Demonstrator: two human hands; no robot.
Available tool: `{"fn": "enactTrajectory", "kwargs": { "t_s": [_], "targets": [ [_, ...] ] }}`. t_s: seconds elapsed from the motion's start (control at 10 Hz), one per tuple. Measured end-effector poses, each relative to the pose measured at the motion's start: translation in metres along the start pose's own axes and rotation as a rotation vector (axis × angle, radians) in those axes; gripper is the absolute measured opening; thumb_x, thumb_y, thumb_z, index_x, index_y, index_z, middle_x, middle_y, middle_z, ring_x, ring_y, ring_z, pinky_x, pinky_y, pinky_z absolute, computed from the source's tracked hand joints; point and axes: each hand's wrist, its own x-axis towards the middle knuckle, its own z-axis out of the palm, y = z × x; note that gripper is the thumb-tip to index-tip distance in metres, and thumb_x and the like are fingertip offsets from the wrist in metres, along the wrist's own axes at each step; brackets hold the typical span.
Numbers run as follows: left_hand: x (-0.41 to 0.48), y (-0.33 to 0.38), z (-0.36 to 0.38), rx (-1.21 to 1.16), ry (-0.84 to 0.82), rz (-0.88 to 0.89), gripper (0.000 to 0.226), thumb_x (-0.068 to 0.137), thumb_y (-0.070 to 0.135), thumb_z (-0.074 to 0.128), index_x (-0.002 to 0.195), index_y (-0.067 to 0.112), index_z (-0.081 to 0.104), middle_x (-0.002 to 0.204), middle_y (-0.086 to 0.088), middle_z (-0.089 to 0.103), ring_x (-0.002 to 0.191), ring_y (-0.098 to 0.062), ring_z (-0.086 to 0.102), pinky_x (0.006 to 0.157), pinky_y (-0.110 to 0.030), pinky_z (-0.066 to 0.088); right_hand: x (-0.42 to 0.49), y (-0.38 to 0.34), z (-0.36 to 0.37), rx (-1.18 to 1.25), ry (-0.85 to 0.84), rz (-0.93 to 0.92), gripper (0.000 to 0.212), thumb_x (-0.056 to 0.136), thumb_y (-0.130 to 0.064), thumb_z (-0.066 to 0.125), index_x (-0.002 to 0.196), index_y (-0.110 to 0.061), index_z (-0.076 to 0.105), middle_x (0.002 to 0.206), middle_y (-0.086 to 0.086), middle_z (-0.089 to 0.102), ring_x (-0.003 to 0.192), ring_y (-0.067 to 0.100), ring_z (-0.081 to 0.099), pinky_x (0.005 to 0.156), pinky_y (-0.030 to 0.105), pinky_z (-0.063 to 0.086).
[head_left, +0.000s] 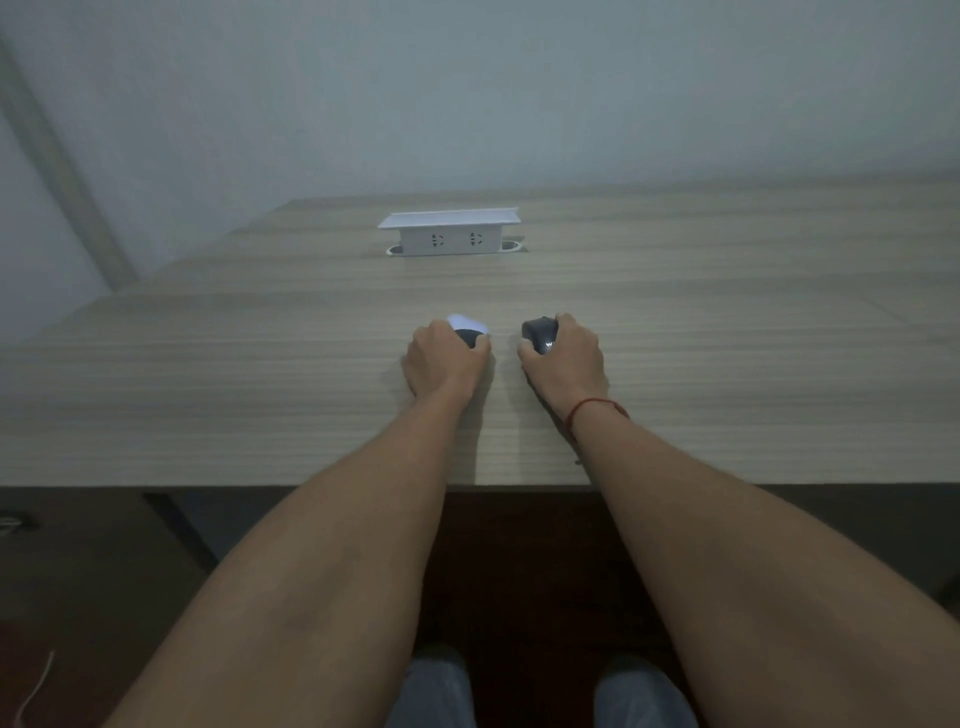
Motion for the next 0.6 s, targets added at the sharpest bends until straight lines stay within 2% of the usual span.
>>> {"fn": "enactTrajectory", "kwargs": {
  "t_s": [0.2,0.3,0.4,0.5,0.6],
  "targets": [
    [0.001,0.0,0.001,0.001,0.019,0.0,0.047,0.085,0.047,0.061,0.101,0.004,0.064,0.108,-0.013,0.067,0.102,-0.032,0.064,0.085,-0.038,0.05,0.003,0.0,0.003,-0.002,-0.005,0.014,0.041,0.085,-0.04,0.06,0.115,-0.012,0.053,0.116,0.009,0.059,0.103,0.029,0.059,0.073,0.033,0.043],
    [-0.004,-0.002,-0.001,-0.004,0.029,0.011,0.053,0.082,0.054,0.061,0.099,0.004,0.065,0.106,-0.013,0.067,0.1,-0.032,0.064,0.086,-0.04,0.053,-0.004,0.0,-0.002,0.027,0.008,0.013,0.06,0.08,-0.048,0.064,0.124,-0.012,0.045,0.117,0.009,0.059,0.107,0.03,0.058,0.083,0.039,0.051],
    [-0.01,-0.008,-0.002,0.003,0.041,0.035,0.058,0.08,0.061,0.059,0.098,0.006,0.066,0.109,-0.013,0.066,0.106,-0.031,0.06,0.091,-0.041,0.049,-0.012,0.004,-0.008,-0.01,0.002,0.028,0.081,0.07,-0.059,0.066,0.128,-0.008,0.04,0.12,0.011,0.058,0.111,0.03,0.057,0.094,0.045,0.049],
    [-0.027,-0.014,-0.014,0.114,0.032,0.056,0.063,0.078,0.065,0.057,0.11,0.01,0.062,0.121,-0.012,0.057,0.119,-0.029,0.05,0.098,-0.039,0.038,-0.028,0.009,-0.018,-0.188,-0.059,0.01,0.087,0.068,-0.067,0.06,0.127,-0.006,0.046,0.124,0.01,0.057,0.116,0.028,0.054,0.1,0.044,0.044],
    [-0.043,-0.018,-0.024,0.215,-0.057,0.054,0.078,0.076,0.069,0.053,0.127,0.01,0.053,0.133,-0.011,0.052,0.127,-0.029,0.044,0.104,-0.041,0.032,-0.042,0.009,-0.027,-0.375,-0.125,-0.023,0.086,0.075,-0.071,0.048,0.128,-0.004,0.051,0.13,0.014,0.056,0.123,0.031,0.049,0.106,0.043,0.038]
  ]
}}
